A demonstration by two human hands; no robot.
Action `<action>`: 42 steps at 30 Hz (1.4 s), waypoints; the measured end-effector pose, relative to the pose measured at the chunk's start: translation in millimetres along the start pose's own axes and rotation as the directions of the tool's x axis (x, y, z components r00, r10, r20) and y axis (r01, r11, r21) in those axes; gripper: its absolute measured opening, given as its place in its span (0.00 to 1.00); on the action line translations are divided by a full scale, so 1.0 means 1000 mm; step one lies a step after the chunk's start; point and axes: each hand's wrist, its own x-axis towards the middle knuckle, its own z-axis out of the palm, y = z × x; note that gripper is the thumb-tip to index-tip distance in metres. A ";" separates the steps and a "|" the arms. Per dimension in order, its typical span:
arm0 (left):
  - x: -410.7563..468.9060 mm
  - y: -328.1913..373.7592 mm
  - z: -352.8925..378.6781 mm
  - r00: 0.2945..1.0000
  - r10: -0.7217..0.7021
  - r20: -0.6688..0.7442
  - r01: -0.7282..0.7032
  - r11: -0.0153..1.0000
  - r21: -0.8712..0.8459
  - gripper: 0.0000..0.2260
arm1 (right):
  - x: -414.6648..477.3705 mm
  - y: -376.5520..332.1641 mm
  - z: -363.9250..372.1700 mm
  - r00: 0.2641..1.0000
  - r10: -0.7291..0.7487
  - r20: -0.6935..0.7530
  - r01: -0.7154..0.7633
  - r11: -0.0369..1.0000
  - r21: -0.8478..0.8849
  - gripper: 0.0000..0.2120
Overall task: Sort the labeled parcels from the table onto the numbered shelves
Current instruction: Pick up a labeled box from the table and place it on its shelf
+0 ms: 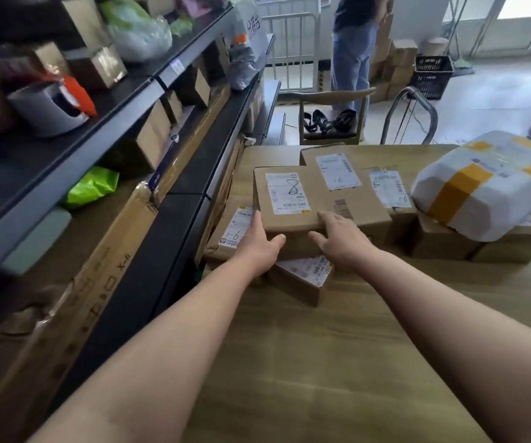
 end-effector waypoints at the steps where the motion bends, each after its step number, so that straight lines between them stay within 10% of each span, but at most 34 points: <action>1: 0.002 0.000 0.001 1.000 -0.006 0.003 0.006 1.000 -0.031 0.35 | 0.003 -0.001 0.001 1.000 -0.008 -0.013 0.008 1.000 0.016 0.28; 18: -0.121 -0.029 0.009 0.977 -0.092 -0.195 0.056 0.982 -0.179 0.31 | -0.090 0.011 0.016 0.961 -0.274 -0.028 0.275 0.954 0.116 0.10; 27: -0.219 -0.068 0.034 0.845 -0.354 -0.402 0.239 0.920 -0.310 0.20 | -0.161 0.010 0.054 0.906 -0.400 0.141 0.382 0.914 0.134 0.11; 32: -0.228 -0.093 0.047 0.818 -0.470 -0.330 0.497 0.868 -0.005 0.20 | -0.176 0.022 0.085 0.883 -0.362 0.299 0.345 0.932 0.110 0.15; 42: -0.216 -0.120 0.053 0.876 -0.442 -0.194 0.469 0.874 0.126 0.31 | -0.168 0.023 0.111 0.834 -0.439 0.334 0.441 0.894 0.075 0.16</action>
